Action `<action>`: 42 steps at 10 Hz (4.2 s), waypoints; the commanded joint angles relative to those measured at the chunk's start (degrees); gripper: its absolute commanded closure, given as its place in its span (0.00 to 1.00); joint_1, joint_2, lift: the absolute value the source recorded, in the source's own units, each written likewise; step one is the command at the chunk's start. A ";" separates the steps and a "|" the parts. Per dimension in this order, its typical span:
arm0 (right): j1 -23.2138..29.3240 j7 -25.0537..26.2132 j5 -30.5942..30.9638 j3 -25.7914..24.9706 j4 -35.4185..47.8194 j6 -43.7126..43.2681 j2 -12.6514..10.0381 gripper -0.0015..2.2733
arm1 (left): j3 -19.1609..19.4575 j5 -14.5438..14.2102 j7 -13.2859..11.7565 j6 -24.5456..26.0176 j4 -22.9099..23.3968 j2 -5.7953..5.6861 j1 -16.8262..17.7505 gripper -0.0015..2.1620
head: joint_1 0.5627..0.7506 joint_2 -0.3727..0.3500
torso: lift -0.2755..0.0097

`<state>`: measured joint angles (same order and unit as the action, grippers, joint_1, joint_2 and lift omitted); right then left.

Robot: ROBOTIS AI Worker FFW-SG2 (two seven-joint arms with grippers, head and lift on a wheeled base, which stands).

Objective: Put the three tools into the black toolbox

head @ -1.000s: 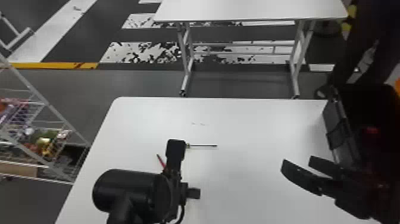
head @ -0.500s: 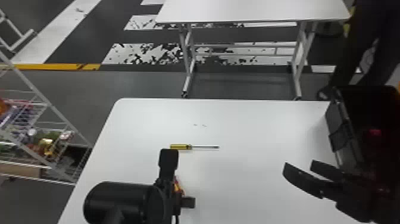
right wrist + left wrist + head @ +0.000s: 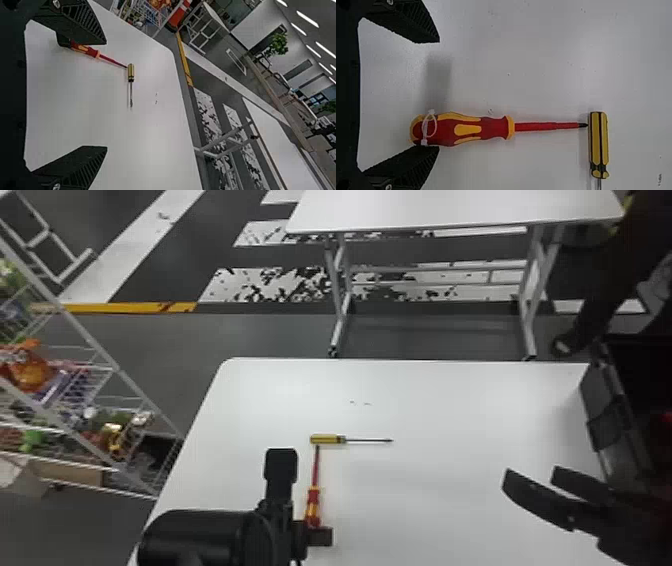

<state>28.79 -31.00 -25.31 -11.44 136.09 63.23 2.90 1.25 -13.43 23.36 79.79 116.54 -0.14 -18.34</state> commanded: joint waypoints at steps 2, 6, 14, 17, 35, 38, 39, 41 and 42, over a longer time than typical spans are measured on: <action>0.04 -0.02 -0.35 0.10 0.32 0.01 0.00 0.03 | 1.13 -0.37 -4.56 5.61 1.14 -0.12 0.50 0.02 | 0.70 0.84 | 0.79; 0.48 -0.38 -1.32 -1.22 0.58 0.19 0.09 0.03 | 1.57 -0.37 -5.44 10.24 4.22 -0.04 3.49 0.02 | 0.70 0.81 | 0.79; 0.57 -1.08 -1.32 -1.83 0.23 -0.52 0.18 0.03 | 2.01 -4.59 -5.17 10.24 -6.77 0.29 11.66 0.04 | 0.70 0.74 | 0.79; -0.14 -0.99 -0.70 -1.22 -0.65 -1.05 0.09 0.03 | 2.88 -5.12 -3.94 10.24 -8.00 0.29 12.01 0.16 | 0.70 0.73 | 0.79; -1.72 1.03 0.97 1.86 -1.00 -0.52 0.00 0.02 | 16.33 -25.07 -19.06 10.24 21.27 0.29 -0.99 0.99 | 0.70 0.67 | 0.79; -1.98 1.29 1.32 2.47 -0.91 0.36 0.00 0.02 | 25.38 -26.56 -42.35 10.24 19.25 0.29 -1.26 0.99 | 0.70 0.65 | 0.79; -2.25 1.47 1.32 2.91 -0.91 0.89 0.00 0.02 | 25.82 -24.45 -48.06 10.24 18.11 0.29 -1.43 0.99 | 0.70 0.65 | 0.79; -2.77 1.65 1.41 3.62 -0.83 1.42 0.00 0.02 | 25.74 -20.50 -58.52 10.24 15.29 0.29 -1.61 0.99 | 0.70 0.66 | 0.79; -3.39 1.73 1.14 4.32 -0.83 2.82 0.00 0.02 | 25.56 -19.44 -62.48 10.24 14.59 0.29 -1.96 0.99 | 0.70 0.66 | 0.79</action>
<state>25.76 -29.28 -24.01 -7.55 135.26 65.23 2.90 26.95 -33.64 -38.72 89.79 131.67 0.00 -20.13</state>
